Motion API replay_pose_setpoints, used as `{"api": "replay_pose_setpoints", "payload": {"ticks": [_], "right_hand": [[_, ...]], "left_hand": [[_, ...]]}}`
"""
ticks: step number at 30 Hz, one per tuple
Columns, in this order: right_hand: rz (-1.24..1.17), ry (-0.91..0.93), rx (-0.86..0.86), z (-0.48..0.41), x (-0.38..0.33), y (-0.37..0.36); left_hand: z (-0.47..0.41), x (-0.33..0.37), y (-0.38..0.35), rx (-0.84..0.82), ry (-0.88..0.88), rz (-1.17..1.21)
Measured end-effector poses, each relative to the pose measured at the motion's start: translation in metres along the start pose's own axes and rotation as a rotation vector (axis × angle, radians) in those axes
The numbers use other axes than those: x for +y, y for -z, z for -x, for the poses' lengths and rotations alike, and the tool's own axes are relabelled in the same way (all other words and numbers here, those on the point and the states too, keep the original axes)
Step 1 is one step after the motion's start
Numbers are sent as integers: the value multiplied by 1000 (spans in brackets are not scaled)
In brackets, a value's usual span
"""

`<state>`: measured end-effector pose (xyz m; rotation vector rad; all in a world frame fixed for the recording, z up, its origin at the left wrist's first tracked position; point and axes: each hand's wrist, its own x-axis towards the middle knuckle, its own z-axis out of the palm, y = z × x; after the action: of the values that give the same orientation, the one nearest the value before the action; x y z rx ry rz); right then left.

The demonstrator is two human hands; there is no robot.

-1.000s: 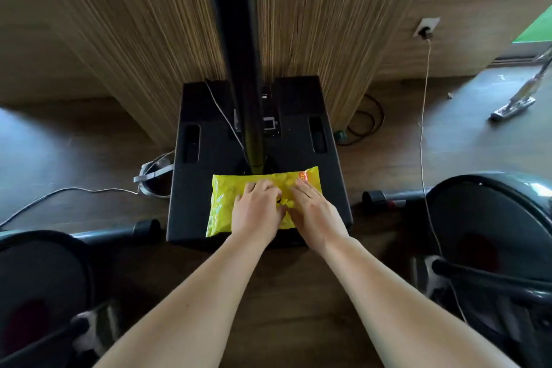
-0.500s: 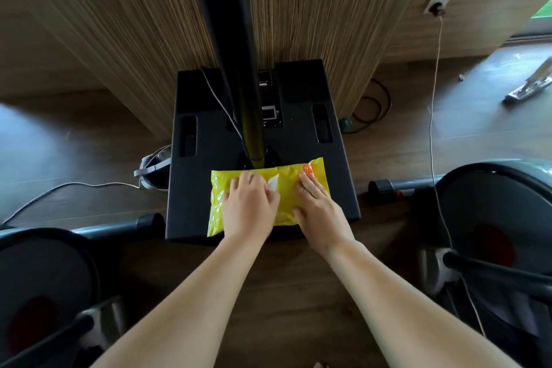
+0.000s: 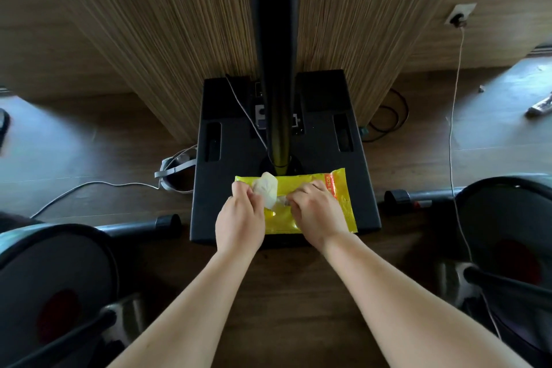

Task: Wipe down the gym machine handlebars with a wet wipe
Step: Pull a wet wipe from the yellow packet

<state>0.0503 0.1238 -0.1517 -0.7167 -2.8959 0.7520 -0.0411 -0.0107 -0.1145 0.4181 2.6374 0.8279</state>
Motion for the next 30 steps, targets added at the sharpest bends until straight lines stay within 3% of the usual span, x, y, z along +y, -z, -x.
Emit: {"api": "replay_pose_setpoints", "payload": {"ticks": [3,9,13,20,30], "right_hand": [[-13,-97,-90,-13,-10,-3],[16,-188,-111,-23,-21,-8],[69,-161,-140,-22,-22,-6],[480,-25,-208,-18,-13,18],[420,-34,-224,-22,-14,10]], "left_hand": [[1,-2,-1,-16,3,15],[2,-4,-3,-38,-33,-45],[2,-3,-3,-50,-51,-70],[4,3,-9,-72,-79,-138],[6,8,-15,-105,-80,-160]]}}
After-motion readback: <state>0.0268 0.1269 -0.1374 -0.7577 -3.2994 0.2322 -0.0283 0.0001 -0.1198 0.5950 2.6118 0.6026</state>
